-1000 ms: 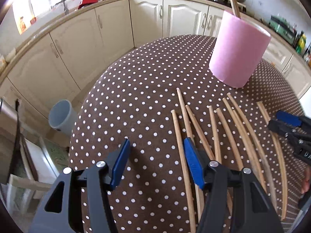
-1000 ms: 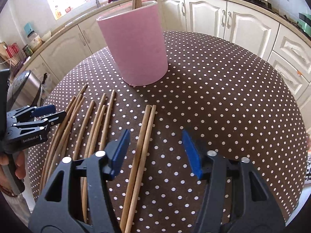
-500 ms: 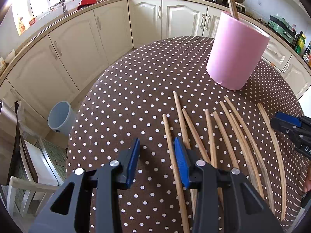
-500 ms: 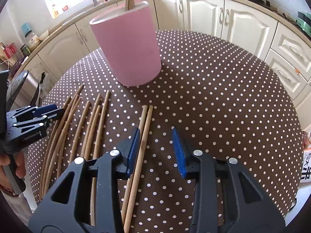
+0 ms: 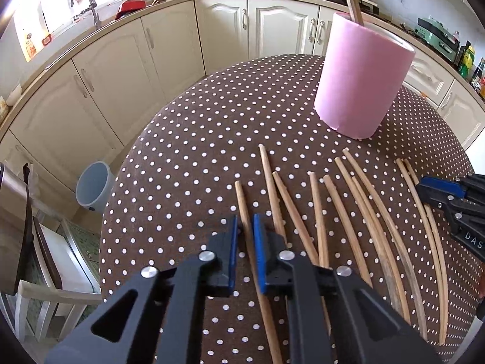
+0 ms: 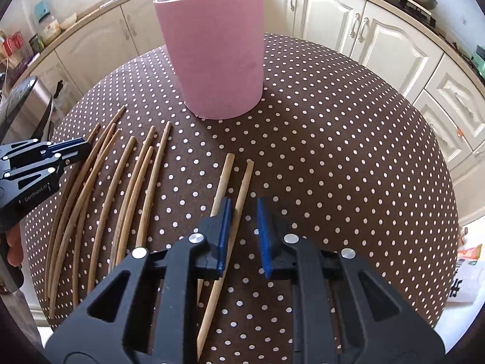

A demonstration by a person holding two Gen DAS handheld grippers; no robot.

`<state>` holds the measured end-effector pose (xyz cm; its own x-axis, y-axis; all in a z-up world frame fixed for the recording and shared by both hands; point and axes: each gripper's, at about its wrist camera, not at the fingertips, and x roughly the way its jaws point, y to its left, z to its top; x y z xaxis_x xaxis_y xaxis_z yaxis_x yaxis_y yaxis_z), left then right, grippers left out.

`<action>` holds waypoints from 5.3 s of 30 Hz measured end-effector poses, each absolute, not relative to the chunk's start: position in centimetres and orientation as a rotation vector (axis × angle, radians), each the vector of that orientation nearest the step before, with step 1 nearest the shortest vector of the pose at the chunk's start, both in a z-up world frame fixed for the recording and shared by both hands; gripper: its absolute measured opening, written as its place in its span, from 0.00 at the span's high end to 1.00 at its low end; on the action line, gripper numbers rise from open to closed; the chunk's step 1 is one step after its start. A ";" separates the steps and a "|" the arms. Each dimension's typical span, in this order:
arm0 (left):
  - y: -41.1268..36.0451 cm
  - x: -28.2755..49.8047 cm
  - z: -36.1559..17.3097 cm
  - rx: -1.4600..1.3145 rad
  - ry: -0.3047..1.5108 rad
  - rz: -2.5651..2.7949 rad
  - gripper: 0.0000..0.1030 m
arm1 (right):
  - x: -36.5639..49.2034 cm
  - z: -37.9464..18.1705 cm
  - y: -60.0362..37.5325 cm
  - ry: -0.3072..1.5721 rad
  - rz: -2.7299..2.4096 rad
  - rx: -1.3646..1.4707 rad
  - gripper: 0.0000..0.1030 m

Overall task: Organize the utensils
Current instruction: 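Grasp another chopstick with the left tool while the right tool grasps one, then carry both held chopsticks over the pink cup and lower them in, then open the left tool then the right tool to drop chopsticks in the cup, then grasp a chopstick from the pile with the left tool while the right tool grasps one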

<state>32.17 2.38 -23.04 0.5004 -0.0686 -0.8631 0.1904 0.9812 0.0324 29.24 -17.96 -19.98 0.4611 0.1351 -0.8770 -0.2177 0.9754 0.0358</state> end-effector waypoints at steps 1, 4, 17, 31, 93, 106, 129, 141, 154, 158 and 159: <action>2.3 32.2 -23.1 0.127 1.035 -0.155 0.93 | 29.3 -20.0 -17.6 1.068 0.213 -0.102 0.90; 2.1 32.2 -22.9 0.103 1.030 -0.159 0.95 | 29.8 -19.9 -17.3 1.064 0.221 -0.089 0.95; 2.5 29.0 -14.7 -0.008 0.860 -0.241 0.95 | 28.1 -13.8 -19.5 0.895 0.284 0.071 0.95; 1.3 23.8 -6.1 -0.024 0.646 -0.300 0.95 | 23.4 -5.5 -20.8 0.661 0.334 0.089 0.95; -5.0 35.2 -3.9 -0.075 0.420 -0.310 0.94 | 32.1 -0.2 -20.3 0.387 0.246 0.125 0.95; -3.7 33.7 -4.2 -0.071 0.423 -0.285 0.72 | 31.8 -1.6 -20.7 0.426 0.244 0.144 0.94; -1.2 28.9 -2.5 -0.030 0.364 -0.214 0.48 | 28.9 -1.9 -20.4 0.435 0.253 0.141 0.94; 0.8 25.0 -1.7 -0.028 0.346 -0.194 0.43 | 25.2 -0.6 -20.5 0.406 0.262 0.138 0.94; 4.2 22.5 -6.0 0.005 0.490 -0.178 0.42 | 21.6 -3.8 -20.7 0.476 0.262 0.147 0.94; 4.7 23.4 -9.4 0.047 0.613 -0.162 0.42 | 21.5 -6.3 -20.8 0.537 0.259 0.146 0.94; 4.8 23.6 -10.4 0.056 0.652 -0.158 0.42 | 21.5 -6.8 -20.8 0.548 0.257 0.146 0.94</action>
<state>23.65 4.81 -10.39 0.7836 -0.1288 -0.6077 0.1639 0.9865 0.0024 21.49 -20.76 -6.79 0.8229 0.2792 -0.4948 -0.2017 0.9578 0.2050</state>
